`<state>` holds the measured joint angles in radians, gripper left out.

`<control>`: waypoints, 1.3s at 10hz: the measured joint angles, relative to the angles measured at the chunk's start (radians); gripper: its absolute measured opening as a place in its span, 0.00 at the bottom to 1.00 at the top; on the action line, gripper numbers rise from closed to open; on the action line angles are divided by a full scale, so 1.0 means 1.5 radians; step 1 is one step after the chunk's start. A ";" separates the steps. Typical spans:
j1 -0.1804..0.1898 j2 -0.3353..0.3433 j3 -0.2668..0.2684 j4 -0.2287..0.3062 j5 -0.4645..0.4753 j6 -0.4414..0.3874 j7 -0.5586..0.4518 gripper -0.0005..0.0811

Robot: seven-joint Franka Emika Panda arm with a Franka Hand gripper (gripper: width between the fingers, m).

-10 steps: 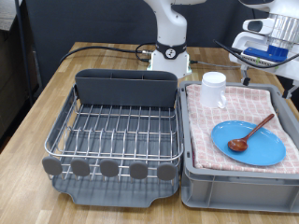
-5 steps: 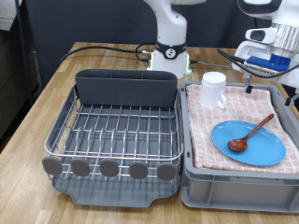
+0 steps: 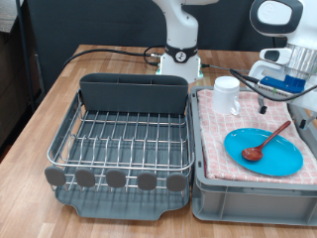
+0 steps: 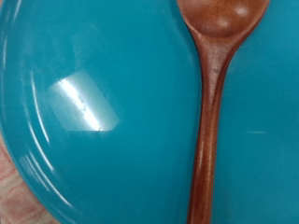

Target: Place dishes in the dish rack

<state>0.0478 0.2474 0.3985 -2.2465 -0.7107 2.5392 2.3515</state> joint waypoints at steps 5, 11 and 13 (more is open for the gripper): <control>0.010 0.047 -0.019 0.011 -0.079 0.022 0.086 0.99; 0.015 0.076 -0.032 0.011 -0.129 0.042 0.161 0.99; 0.016 0.078 -0.034 0.009 -0.145 0.046 0.176 0.90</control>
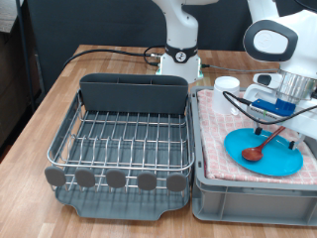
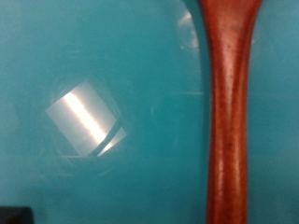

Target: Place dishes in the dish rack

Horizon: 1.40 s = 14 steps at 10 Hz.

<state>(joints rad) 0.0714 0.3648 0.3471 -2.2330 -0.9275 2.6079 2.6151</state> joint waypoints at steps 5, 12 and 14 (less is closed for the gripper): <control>0.000 0.002 -0.005 -0.010 -0.016 0.017 0.009 0.23; -0.003 -0.076 0.010 -0.040 0.063 -0.024 -0.015 0.11; -0.008 -0.130 0.012 -0.069 0.108 -0.029 -0.035 0.11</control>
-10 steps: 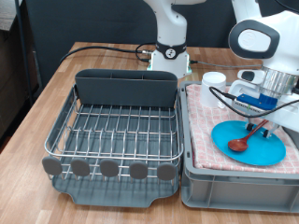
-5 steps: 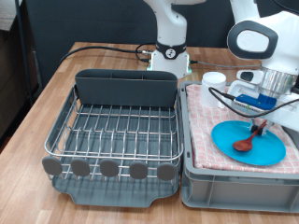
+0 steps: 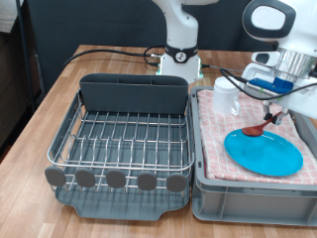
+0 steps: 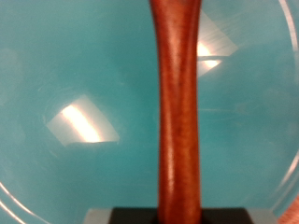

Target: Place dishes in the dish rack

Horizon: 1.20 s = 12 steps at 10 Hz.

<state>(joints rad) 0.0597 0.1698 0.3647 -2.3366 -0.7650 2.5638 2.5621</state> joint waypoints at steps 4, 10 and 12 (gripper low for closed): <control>-0.002 -0.107 -0.001 -0.057 0.136 -0.057 -0.030 0.11; -0.002 -0.181 -0.010 -0.109 0.205 -0.125 0.024 0.11; -0.001 -0.228 -0.025 -0.150 0.255 -0.136 0.018 0.11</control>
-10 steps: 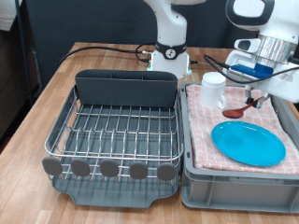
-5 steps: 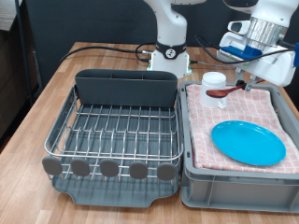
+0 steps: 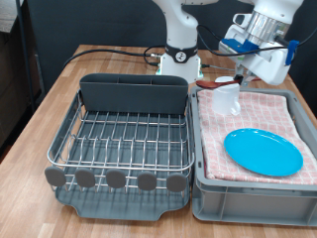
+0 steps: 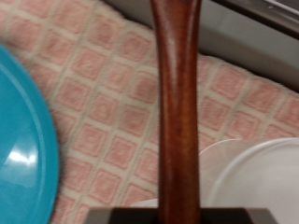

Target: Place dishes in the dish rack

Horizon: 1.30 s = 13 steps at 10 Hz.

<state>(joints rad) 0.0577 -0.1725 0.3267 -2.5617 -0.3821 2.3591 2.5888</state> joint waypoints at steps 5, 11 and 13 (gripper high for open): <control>0.001 -0.110 -0.074 -0.104 0.082 0.009 -0.058 0.11; -0.003 -0.236 -0.191 -0.182 0.084 -0.003 -0.104 0.11; -0.012 -0.272 -0.228 -0.187 0.082 -0.033 -0.120 0.11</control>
<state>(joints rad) 0.0400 -0.5798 -0.0149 -2.8422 -0.2594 2.3095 2.4093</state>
